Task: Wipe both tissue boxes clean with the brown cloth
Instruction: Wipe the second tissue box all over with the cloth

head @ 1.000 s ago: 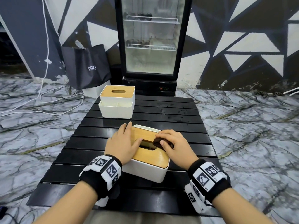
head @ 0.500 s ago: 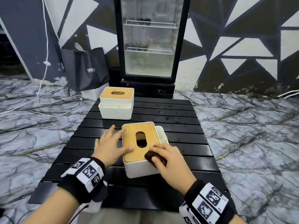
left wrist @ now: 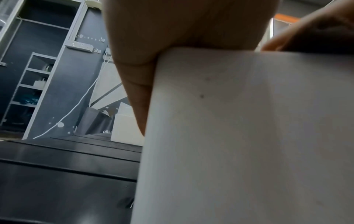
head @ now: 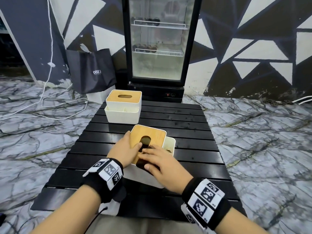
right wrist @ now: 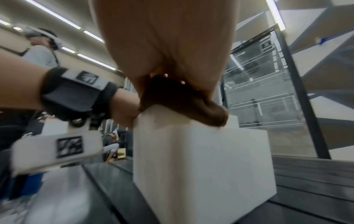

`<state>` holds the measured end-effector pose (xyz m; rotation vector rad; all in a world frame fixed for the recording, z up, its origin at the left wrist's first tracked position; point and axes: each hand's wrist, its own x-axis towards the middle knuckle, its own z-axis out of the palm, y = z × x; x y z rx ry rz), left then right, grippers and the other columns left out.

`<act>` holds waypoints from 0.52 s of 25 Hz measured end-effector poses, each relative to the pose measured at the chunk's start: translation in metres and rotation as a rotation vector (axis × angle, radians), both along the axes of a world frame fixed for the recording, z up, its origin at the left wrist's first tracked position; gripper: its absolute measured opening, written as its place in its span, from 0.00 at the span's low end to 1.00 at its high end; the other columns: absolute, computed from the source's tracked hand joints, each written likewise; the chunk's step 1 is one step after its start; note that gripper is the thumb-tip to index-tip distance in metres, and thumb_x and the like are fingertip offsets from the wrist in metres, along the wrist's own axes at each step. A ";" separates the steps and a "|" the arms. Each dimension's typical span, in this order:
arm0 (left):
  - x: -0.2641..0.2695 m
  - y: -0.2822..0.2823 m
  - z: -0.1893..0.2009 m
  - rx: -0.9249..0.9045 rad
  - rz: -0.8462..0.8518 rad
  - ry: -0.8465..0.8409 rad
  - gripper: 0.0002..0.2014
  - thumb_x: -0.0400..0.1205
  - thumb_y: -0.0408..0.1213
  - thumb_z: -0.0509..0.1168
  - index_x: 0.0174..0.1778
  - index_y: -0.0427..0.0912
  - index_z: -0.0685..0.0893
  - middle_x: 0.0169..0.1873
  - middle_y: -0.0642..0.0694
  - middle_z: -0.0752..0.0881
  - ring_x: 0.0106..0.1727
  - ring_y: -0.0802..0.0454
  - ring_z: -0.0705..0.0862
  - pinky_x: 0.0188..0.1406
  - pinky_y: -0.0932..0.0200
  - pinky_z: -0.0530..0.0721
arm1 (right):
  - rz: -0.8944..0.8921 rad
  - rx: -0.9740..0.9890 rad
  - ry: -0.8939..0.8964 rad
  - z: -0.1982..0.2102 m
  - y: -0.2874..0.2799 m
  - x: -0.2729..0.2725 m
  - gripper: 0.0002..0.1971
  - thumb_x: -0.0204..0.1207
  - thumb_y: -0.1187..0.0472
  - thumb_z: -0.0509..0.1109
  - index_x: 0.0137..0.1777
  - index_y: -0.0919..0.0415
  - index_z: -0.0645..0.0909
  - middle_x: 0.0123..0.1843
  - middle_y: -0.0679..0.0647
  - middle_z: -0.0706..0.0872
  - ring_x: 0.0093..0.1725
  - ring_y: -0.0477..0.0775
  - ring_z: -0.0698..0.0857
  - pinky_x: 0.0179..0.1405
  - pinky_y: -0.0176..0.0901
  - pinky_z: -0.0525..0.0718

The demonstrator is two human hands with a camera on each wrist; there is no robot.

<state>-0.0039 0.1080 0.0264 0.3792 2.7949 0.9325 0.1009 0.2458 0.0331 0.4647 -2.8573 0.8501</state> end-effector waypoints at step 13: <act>-0.009 0.000 -0.004 -0.014 -0.040 0.053 0.31 0.84 0.51 0.57 0.82 0.50 0.55 0.78 0.47 0.69 0.75 0.46 0.71 0.67 0.55 0.70 | -0.098 0.117 -0.049 -0.007 0.051 -0.063 0.20 0.83 0.61 0.54 0.75 0.52 0.66 0.76 0.50 0.68 0.77 0.51 0.62 0.76 0.40 0.54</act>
